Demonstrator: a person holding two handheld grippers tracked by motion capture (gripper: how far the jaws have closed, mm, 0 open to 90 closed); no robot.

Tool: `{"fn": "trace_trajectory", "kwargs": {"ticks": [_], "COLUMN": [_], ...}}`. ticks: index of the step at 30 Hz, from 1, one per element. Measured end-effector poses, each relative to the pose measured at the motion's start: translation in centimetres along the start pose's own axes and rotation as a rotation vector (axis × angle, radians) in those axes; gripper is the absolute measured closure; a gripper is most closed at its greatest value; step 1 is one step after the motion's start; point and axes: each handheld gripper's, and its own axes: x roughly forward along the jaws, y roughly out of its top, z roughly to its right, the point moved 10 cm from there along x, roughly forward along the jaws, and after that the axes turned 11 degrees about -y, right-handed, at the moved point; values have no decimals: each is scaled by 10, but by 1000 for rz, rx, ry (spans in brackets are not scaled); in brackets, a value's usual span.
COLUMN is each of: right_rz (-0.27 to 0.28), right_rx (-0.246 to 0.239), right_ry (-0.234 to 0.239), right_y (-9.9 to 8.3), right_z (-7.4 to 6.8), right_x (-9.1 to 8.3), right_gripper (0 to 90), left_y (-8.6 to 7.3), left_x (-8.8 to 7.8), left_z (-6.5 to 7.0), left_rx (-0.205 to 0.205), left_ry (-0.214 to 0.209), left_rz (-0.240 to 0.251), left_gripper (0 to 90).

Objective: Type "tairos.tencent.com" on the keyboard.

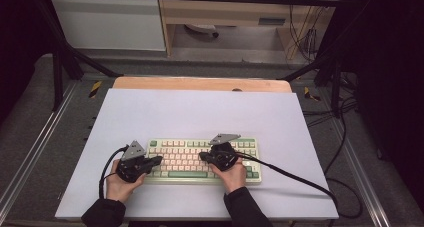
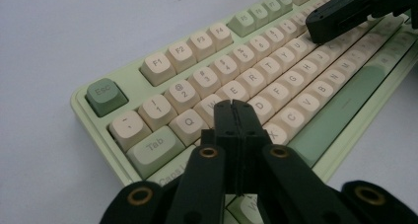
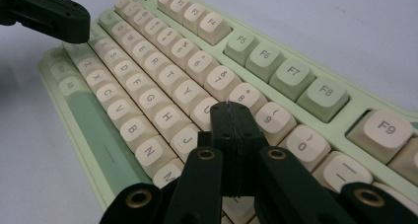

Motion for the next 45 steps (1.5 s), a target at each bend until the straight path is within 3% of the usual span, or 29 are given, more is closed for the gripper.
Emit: {"fn": "trace_trajectory", "kwargs": {"ticks": [15,24,45], "right_rz": [11,21,13], "right_rx": [-21,-16,2], "right_ry": [20,18,19], "right_y": [3,-7,-37], "right_z": [3,15,31], "right_x": [-26,-47,-69], "right_gripper": [900,900,900], "left_y": [1,2,21], "left_x": [-1,-1,11], "left_z": [0,2,7], "left_rx": [0,8,21], "left_ry": [1,2,19], "left_rz": [5,3,-4], "left_gripper": [900,900,900]}}
